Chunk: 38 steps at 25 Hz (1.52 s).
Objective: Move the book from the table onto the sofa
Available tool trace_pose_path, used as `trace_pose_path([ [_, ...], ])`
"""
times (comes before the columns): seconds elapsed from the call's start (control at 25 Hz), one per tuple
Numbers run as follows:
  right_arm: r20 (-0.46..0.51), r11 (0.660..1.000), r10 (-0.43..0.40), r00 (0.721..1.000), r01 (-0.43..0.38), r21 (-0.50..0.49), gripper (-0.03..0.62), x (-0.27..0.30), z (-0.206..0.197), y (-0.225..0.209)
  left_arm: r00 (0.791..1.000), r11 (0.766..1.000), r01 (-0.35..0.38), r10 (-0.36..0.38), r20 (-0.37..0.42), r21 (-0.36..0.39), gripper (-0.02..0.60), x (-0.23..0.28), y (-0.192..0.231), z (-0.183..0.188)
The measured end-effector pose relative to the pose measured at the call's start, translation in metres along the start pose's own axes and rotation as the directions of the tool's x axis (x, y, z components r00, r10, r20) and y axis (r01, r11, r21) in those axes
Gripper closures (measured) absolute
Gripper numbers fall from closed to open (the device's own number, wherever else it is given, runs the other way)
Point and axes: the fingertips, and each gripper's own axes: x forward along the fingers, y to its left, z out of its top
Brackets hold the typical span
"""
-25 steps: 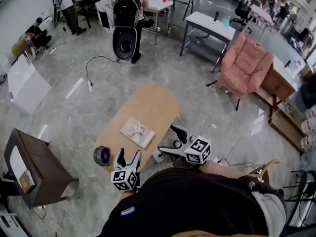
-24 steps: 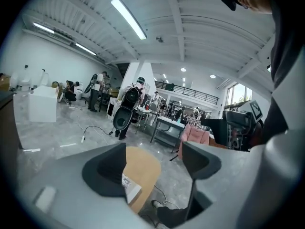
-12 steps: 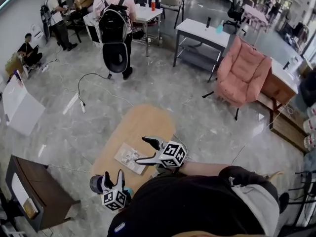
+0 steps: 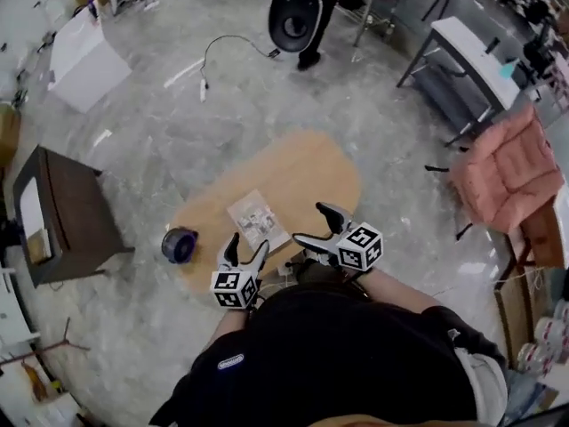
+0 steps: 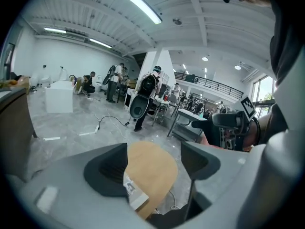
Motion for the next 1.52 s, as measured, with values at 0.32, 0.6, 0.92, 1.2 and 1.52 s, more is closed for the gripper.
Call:
trace_pose_path([
  [0.32,-0.176,0.995,0.083,0.981,-0.073,0.063,0.094,0.052,-0.056,-0.007,0.987,0.987,-0.128,0.119,-0.106,-0.093,0.222,-0.016,0.043,-0.041],
  [0.6,-0.285,0.988,0.136,0.949,-0.109,0.110,0.097,0.076,-0.098,-0.018,0.965,0.966,-0.179,0.136,-0.225,-0.184,0.222,-0.008,0.072,-0.101],
  [0.92,-0.377,0.981,0.172,0.910,-0.121,0.155,0.108,0.104,-0.145,-0.038,0.950,0.881,-0.226,0.105,-0.293,-0.416,0.225,0.000,0.095,-0.154],
  [1.2,-0.478,0.971,0.235,0.846,-0.187,0.146,0.115,0.137,-0.205,-0.051,0.936,0.828,-0.265,0.098,-0.339,-0.494,0.229,0.046,0.121,-0.196],
  [1.52,-0.565,0.970,0.238,0.790,-0.169,0.173,0.117,0.181,-0.281,-0.074,0.894,0.825,-0.342,0.137,-0.427,-0.450,0.229,0.086,0.159,-0.269],
])
